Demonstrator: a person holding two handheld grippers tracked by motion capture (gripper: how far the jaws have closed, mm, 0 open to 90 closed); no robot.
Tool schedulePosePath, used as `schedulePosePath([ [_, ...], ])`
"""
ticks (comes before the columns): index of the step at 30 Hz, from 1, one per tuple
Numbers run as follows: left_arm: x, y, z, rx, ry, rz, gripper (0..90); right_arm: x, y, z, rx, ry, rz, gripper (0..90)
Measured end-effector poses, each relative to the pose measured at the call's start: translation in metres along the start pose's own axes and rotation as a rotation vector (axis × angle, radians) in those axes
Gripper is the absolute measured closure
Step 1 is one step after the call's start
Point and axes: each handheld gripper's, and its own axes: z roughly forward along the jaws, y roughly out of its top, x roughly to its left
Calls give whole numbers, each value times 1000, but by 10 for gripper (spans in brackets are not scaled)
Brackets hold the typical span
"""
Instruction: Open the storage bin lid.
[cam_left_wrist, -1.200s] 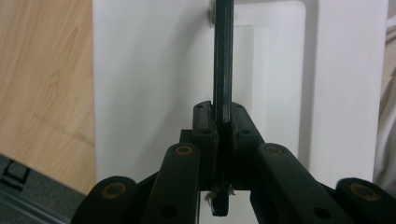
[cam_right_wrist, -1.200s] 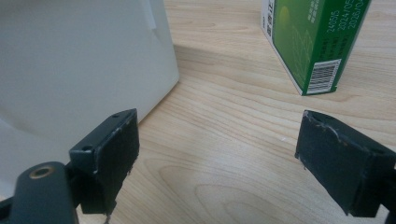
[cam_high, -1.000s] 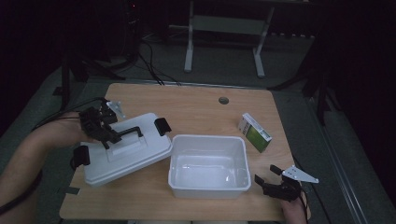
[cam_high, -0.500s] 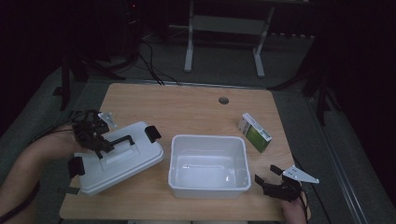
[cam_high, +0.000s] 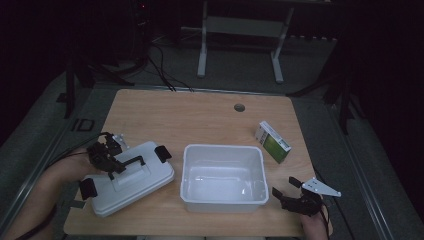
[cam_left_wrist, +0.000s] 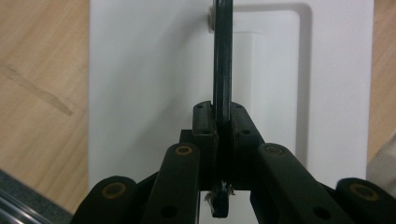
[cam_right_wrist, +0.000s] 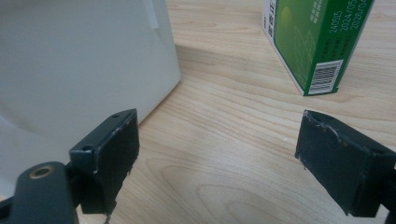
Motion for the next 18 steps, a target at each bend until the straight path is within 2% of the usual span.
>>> schedulePosePath([
  [3,0,1,8,11,-4,-5,839,0,0,0,-1,0,2,131],
  [7,2,2,13,-18,-5,-11,838,0,0,0,-1,0,2,131],
  [10,2,3,19,-16,-3,-11,838,0,0,0,1,0,0,131],
  [18,3,4,31,-3,-34,-22,838,0,0,0,4,1,0,132],
])
